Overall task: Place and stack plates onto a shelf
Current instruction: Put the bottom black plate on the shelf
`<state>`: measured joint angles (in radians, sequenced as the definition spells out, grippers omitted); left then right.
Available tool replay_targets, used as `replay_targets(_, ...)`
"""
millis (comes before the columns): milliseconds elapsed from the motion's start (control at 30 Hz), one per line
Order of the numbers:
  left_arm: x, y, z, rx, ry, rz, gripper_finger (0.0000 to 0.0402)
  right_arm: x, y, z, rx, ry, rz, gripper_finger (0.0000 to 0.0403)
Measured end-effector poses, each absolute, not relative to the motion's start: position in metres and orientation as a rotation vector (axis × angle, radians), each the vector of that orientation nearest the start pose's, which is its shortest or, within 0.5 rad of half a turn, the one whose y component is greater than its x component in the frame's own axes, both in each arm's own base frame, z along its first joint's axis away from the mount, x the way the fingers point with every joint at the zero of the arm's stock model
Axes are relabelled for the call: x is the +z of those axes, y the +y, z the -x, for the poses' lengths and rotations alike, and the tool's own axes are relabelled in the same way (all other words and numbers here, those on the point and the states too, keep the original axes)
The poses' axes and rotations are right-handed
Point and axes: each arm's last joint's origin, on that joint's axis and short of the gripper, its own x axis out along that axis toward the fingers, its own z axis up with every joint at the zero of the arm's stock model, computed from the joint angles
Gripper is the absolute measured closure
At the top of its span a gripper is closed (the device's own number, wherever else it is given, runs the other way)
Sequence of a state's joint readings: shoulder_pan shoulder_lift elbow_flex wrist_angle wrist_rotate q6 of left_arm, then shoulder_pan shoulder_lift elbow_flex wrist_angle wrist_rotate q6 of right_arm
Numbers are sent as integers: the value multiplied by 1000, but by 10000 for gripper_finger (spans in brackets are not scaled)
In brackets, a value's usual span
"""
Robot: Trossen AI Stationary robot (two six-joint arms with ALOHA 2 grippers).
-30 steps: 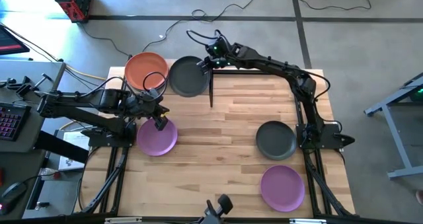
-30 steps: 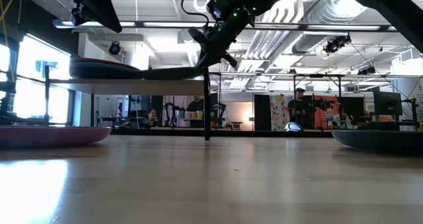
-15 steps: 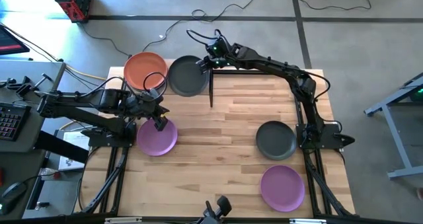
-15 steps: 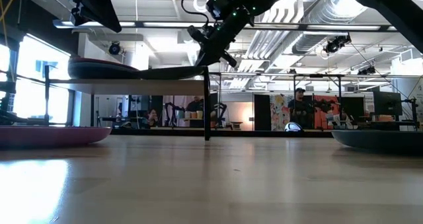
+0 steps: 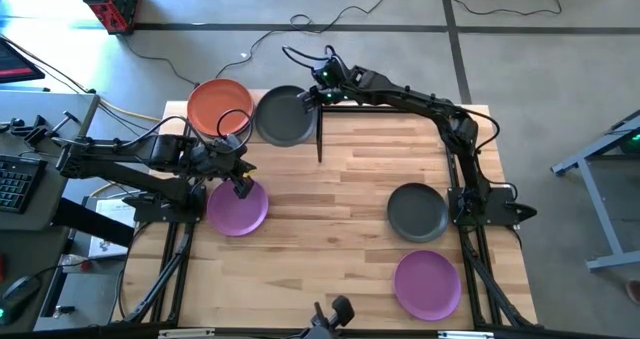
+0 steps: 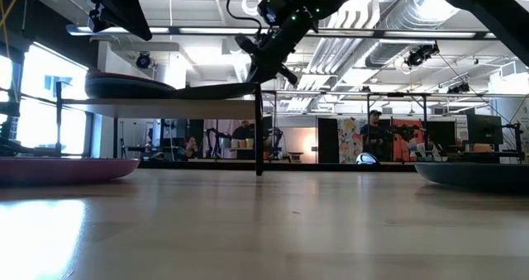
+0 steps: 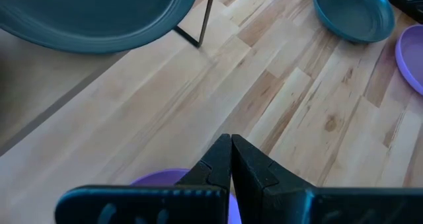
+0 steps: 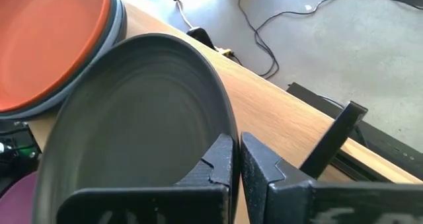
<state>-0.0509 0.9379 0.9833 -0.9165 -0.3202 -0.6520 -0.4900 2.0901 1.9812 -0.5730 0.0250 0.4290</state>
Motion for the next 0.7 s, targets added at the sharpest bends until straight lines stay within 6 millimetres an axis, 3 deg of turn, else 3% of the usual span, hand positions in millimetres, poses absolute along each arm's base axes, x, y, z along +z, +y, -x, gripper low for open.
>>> replay_targets(433,315,1,-167,518,738,447,401,305,-225,-419,-654,568,-529,397)
replay_targets(700,314,-1,-168,477,756,470,401,306,-227,-419,-659,544,-540,328)
